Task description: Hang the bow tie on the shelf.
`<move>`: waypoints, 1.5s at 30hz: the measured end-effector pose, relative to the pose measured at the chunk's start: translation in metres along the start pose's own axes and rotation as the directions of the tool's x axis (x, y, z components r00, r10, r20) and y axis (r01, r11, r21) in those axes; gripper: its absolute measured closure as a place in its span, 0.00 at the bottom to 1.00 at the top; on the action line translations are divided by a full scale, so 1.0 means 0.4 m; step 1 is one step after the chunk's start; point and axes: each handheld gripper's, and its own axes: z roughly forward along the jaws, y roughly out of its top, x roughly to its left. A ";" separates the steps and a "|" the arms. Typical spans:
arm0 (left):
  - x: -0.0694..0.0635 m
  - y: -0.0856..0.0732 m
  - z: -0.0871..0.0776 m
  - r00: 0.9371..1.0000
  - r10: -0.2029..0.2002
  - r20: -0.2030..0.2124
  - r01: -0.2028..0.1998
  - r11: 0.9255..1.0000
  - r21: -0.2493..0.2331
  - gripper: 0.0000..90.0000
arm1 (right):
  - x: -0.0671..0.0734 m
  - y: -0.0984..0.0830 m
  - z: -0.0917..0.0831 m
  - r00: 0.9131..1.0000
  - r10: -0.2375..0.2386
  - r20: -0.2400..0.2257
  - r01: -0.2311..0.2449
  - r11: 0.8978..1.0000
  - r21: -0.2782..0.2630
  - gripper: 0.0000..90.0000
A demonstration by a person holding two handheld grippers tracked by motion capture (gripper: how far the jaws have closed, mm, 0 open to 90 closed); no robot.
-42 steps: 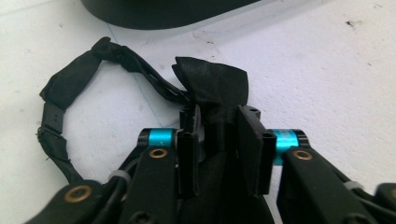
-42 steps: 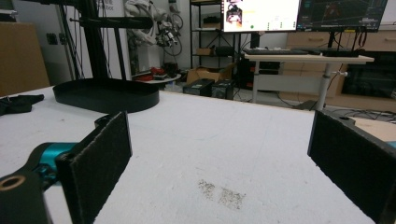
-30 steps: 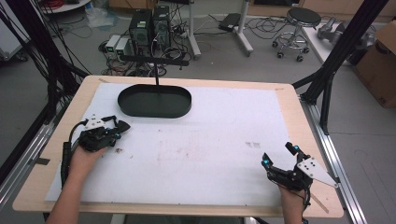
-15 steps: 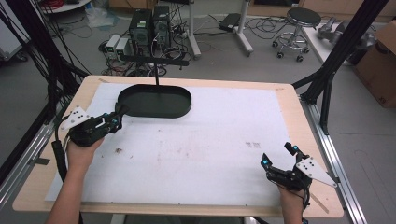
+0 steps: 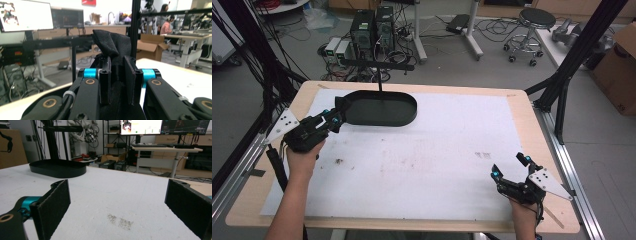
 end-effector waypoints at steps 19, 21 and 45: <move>0.030 0.009 0.087 0.991 -0.065 0.114 0.081 0.986 -0.146 0.85 | 0.002 -0.002 0.001 1.000 0.001 -0.007 -0.001 1.000 0.002 0.06; 0.035 0.015 0.116 0.991 -0.056 0.123 0.073 0.988 -0.139 0.85 | 0.002 -0.001 0.001 1.000 0.002 -0.007 -0.002 1.000 0.001 0.06; 0.123 0.054 0.312 0.986 -0.041 0.158 0.060 0.992 -0.115 0.85 | 0.016 -0.003 0.016 0.999 -0.019 -0.033 0.020 0.999 0.034 0.06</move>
